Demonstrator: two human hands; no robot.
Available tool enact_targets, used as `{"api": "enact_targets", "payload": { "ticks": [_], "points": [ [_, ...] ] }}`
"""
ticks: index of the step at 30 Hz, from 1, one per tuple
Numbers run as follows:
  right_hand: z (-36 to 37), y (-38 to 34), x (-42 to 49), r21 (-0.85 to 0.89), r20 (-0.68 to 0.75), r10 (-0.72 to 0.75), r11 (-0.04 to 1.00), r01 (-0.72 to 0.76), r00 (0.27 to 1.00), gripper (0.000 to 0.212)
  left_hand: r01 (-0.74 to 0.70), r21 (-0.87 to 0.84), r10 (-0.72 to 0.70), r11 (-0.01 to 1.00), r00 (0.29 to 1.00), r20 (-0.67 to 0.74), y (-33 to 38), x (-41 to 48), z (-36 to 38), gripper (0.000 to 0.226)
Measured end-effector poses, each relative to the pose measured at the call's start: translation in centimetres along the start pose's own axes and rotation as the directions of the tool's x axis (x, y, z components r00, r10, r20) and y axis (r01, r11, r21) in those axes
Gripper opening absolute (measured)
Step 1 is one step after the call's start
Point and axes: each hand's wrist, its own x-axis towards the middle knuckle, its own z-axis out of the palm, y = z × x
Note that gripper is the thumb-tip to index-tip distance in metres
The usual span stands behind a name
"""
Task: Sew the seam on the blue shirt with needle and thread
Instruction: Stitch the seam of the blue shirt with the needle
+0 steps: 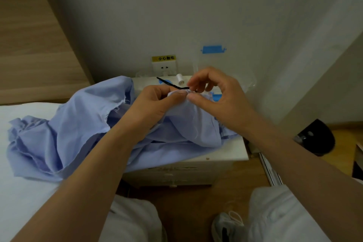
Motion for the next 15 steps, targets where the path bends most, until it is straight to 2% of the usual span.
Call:
{"api": "enact_targets", "payload": {
  "ticks": [6, 10, 13, 15],
  "points": [
    [0.6, 0.7, -0.1, -0.131, -0.020, -0.161, 0.979, 0.157, 0.987, 0.006, 0.023, 0.026, -0.024, 0.999, 1.000, 0.014, 0.1, 0.0, 0.3, 0.024],
    [0.8, 0.5, -0.1, -0.224, -0.025, -0.310, 0.928, 0.297, 0.951, 0.013, -0.015, 0.090, 0.013, 0.996, 0.999, 0.030, 0.2, -0.2, 0.4, 0.027],
    [1.6, -0.7, -0.4, -0.072, 0.041, -0.308, 0.948, 0.310, 0.950, 0.011, -0.061, 0.170, 0.069, 0.984, 0.997, -0.042, -0.2, 0.0, 0.3, 0.031],
    [1.9, -1.6, -0.8, 0.099, 0.181, -0.168, 0.983, 0.152, 0.969, 0.005, -0.048, 0.152, 0.063, 0.987, 0.993, -0.098, -0.4, 0.2, 0.1, 0.035]
  ]
}}
